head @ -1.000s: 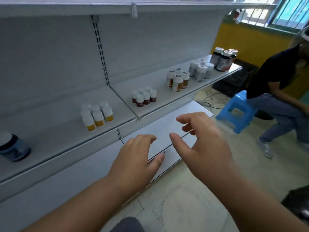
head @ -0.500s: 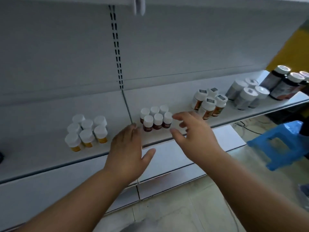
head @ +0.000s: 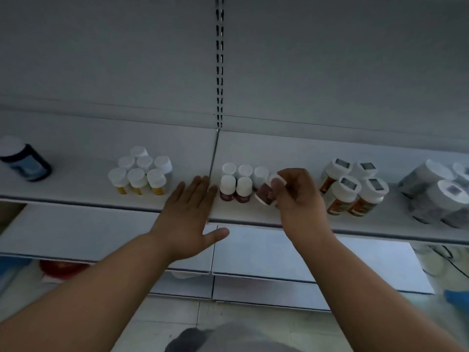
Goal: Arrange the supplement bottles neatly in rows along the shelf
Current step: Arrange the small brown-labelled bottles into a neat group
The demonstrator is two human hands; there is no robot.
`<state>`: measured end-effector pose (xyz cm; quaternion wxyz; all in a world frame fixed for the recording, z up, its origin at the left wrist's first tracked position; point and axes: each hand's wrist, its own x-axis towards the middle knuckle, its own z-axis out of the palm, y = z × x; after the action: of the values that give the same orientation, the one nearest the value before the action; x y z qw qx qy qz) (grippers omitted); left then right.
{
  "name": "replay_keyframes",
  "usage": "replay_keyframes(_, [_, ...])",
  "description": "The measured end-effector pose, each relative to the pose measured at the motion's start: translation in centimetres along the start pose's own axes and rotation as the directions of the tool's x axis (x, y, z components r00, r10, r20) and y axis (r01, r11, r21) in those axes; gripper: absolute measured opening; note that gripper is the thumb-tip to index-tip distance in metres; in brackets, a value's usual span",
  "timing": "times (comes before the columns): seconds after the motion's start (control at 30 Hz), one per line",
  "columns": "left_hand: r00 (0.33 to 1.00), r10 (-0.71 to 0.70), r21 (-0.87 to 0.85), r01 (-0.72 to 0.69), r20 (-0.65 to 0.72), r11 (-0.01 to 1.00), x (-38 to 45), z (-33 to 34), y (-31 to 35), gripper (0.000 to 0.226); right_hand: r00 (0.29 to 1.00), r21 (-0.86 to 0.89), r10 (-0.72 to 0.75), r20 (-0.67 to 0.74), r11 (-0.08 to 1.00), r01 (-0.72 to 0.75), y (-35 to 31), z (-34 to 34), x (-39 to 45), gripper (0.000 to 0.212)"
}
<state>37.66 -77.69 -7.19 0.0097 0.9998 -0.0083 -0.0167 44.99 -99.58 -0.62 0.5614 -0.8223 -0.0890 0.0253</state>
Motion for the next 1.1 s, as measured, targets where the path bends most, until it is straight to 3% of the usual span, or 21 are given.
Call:
replay_keyframes(0.07, [1.0, -0.011, 0.004, 0.011, -0.027, 1.0, 0.0, 0.0, 0.3, 0.109, 0.985, 0.341, 0.083, 0.152, 0.931, -0.131, -0.7, -1.0, -0.2, 0.012])
replay_keyframes(0.13, [1.0, -0.013, 0.0, 0.013, -0.015, 1.0, 0.0, -0.1, 0.4, 0.112, 0.912, 0.616, 0.133, 0.387, 0.699, -0.363, -1.5, -2.0, -0.5, 0.022])
replay_keyframes(0.17, [1.0, -0.02, -0.004, 0.02, -0.01, 1.0, 0.0, -0.2, 0.5, 0.114, 0.853, 0.665, 0.137, 0.503, 0.57, -0.483, -1.9, -2.6, -0.6, 0.03])
replay_keyframes(0.23, [0.999, -0.032, 0.005, 0.033, -0.022, 0.999, 0.1, -0.2, 0.5, 0.116, 0.733, 0.644, 0.083, 0.675, 0.417, -0.641, -2.5, -3.5, -0.7, 0.039])
replay_keyframes(0.3, [0.999, -0.037, 0.02, 0.038, -0.011, 0.999, 0.2, -0.3, 0.6, 0.116, 0.655, 0.613, -0.039, 0.755, 0.397, -0.683, -2.8, -4.0, -0.7, 0.034])
replay_keyframes(0.43, [0.999, -0.035, 0.023, 0.035, 0.006, 0.999, 0.2, -0.2, 0.5, 0.118, 0.621, 0.633, -0.145, 0.77, 0.293, -0.717, -3.5, -3.8, -1.2, 0.034])
replay_keyframes(0.53, [0.999, -0.035, 0.013, 0.035, 0.015, 0.999, 0.2, -0.3, 0.5, 0.121, 0.626, 0.618, -0.088, 0.775, 0.311, -0.722, -3.6, -4.0, -1.6, 0.043])
replay_keyframes(0.63, [0.999, -0.033, 0.011, 0.033, 0.014, 0.999, 0.2, -0.3, 0.4, 0.12, 0.675, 0.648, -0.077, 0.733, 0.381, -0.66, -3.0, -4.0, -2.2, 0.031])
replay_keyframes(0.7, [0.999, -0.032, 0.02, 0.031, 0.025, 0.999, 0.2, -0.3, 0.3, 0.12, 0.7, 0.664, -0.064, 0.712, 0.388, -0.639, -2.7, -3.9, -2.5, 0.036])
replay_keyframes(0.83, [0.999, -0.034, 0.014, 0.034, 0.029, 0.999, 0.2, 0.0, 0.2, 0.119, 0.657, 0.623, -0.018, 0.754, 0.337, -0.706, -2.8, -3.6, -2.6, 0.047])
replay_keyframes(0.97, [0.999, -0.028, 0.032, 0.027, 0.036, 0.999, 0.2, 0.0, 0.1, 0.12, 0.663, 0.637, -0.068, 0.745, 0.367, -0.678, -2.8, -3.7, -2.9, 0.032])
replay_keyframes(1.1, [0.999, -0.025, 0.024, 0.024, 0.022, 0.999, 0.3, 0.0, 0.2, 0.12, 0.661, 0.634, -0.04, 0.749, 0.332, -0.699, -3.1, -3.8, -2.9, 0.032])
